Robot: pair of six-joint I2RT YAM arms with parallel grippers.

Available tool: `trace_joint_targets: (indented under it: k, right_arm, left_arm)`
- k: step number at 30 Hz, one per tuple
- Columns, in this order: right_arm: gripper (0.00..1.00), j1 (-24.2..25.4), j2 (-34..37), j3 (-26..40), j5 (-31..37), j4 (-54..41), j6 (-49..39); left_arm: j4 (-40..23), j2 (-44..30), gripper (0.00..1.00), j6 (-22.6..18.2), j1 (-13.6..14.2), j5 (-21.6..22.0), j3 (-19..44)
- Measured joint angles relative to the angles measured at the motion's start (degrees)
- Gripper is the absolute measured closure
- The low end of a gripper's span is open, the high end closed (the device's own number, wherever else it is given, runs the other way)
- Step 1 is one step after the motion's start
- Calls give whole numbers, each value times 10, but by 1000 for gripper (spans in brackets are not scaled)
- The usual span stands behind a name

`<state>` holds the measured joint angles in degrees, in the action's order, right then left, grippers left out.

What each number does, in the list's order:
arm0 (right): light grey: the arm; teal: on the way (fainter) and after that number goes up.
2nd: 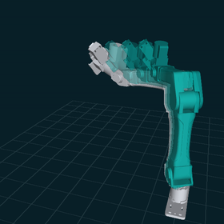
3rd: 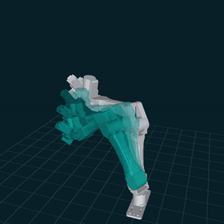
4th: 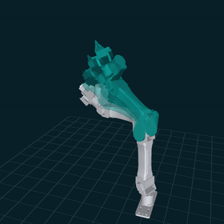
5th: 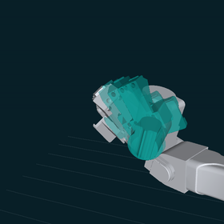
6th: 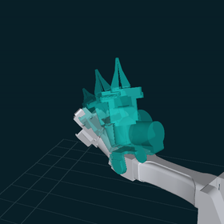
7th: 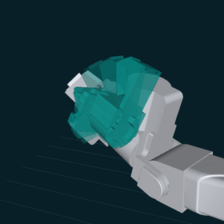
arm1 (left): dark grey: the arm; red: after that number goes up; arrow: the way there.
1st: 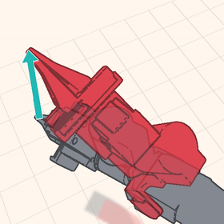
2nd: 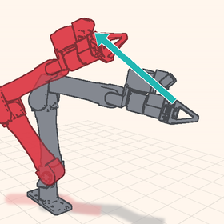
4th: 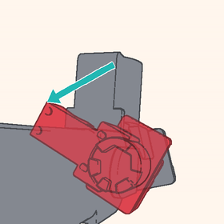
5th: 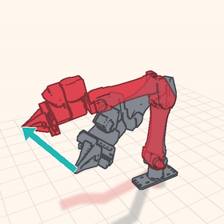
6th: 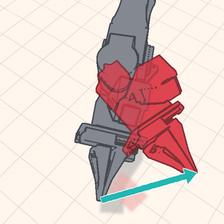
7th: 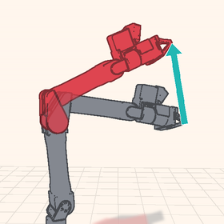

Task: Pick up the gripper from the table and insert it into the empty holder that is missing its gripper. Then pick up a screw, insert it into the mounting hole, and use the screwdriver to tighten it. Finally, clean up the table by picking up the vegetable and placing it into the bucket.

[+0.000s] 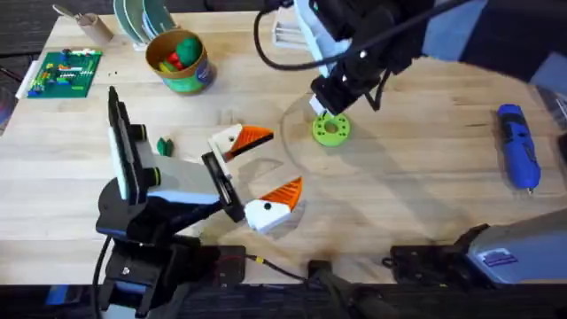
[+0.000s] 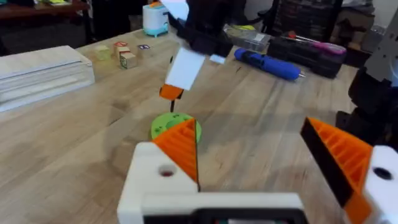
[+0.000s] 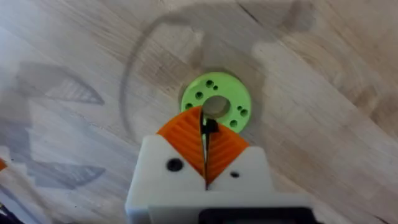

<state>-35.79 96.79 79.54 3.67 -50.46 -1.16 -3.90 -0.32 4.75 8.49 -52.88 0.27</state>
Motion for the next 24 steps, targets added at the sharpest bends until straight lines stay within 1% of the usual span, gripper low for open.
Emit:
trace_joint_targets:
  k: [5,9,11,12,17,18,24]
  right_arm:
    - [994,-4,0,95,2,-63,-2]
    - [994,-31,0,163,6,-80,-6]
    - [994,-57,0,189,7,-83,-14]
    - [994,-101,0,218,8,-87,-24]
    - [994,-162,0,251,8,-107,-32]
    - [994,-188,1,272,8,-127,-34]
    - [994,-224,15,298,8,-140,-34]
  left_arm:
    - [0,0,8,0,0,0,0]
    - [0,0,7,0,0,0,0]
    - [0,0,7,0,0,0,0]
    - [0,0,7,0,0,0,0]
    - [0,0,8,0,0,0,0]
    - [0,0,9,0,0,0,0]
    - [0,0,9,0,0,0,0]
